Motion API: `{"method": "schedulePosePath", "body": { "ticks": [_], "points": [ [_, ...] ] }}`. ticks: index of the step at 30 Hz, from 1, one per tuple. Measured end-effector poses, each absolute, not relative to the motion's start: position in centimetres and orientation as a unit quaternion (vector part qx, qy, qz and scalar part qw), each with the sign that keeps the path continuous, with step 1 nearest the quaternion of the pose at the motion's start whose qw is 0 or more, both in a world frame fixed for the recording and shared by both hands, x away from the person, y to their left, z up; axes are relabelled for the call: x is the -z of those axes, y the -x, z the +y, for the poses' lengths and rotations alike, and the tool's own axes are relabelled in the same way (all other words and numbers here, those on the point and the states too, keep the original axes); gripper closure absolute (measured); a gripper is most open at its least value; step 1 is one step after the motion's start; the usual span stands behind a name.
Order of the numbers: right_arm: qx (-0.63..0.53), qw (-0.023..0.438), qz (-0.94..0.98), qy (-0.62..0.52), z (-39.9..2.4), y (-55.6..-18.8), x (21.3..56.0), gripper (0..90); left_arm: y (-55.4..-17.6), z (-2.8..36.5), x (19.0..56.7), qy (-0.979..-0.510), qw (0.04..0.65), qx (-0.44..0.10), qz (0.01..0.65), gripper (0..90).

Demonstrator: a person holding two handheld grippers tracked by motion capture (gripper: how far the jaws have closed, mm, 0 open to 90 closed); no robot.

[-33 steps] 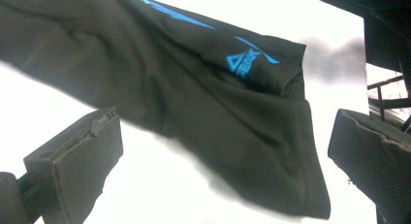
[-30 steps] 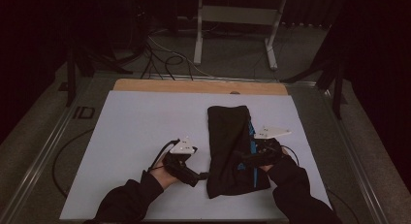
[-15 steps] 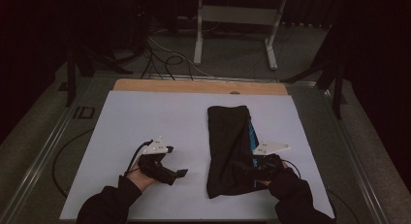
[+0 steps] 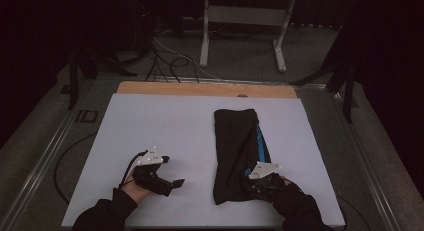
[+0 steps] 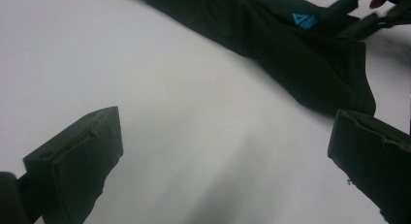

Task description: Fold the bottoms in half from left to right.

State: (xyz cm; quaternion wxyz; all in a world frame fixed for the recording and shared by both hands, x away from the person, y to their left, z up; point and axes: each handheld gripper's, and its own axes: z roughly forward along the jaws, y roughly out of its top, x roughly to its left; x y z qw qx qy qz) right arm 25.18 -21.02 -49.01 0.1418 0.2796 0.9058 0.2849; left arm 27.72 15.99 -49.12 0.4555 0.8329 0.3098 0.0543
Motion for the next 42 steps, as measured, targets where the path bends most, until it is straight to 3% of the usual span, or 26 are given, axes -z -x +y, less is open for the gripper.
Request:
{"method": "schedulePosePath", "body": {
  "ticks": [3,6,22,39,42],
  "points": [
    [-0.282,0.153,0.906,-0.278,-21.3,-25.1,48.7,86.0,-27.8,16.1,49.0,-0.830,0.459,-0.056,0.311,0.0],
    [-0.290,0.159,0.899,-0.287,-21.8,-25.0,48.2,87.1,-27.8,16.1,49.0,-0.829,0.461,-0.057,0.312,0.0],
    [-0.328,0.197,0.850,-0.362,-26.4,-22.9,46.5,87.5,-27.9,16.1,48.8,-0.823,0.471,-0.063,0.312,0.0],
    [-0.320,0.168,0.824,-0.436,-29.1,-21.1,48.2,86.8,-28.1,16.2,48.8,-0.819,0.476,-0.066,0.313,0.0],
    [-0.311,0.158,0.824,-0.446,-29.5,-20.9,48.4,81.3,-28.0,16.1,48.9,-0.820,0.475,-0.067,0.313,0.0]
  ]
}}
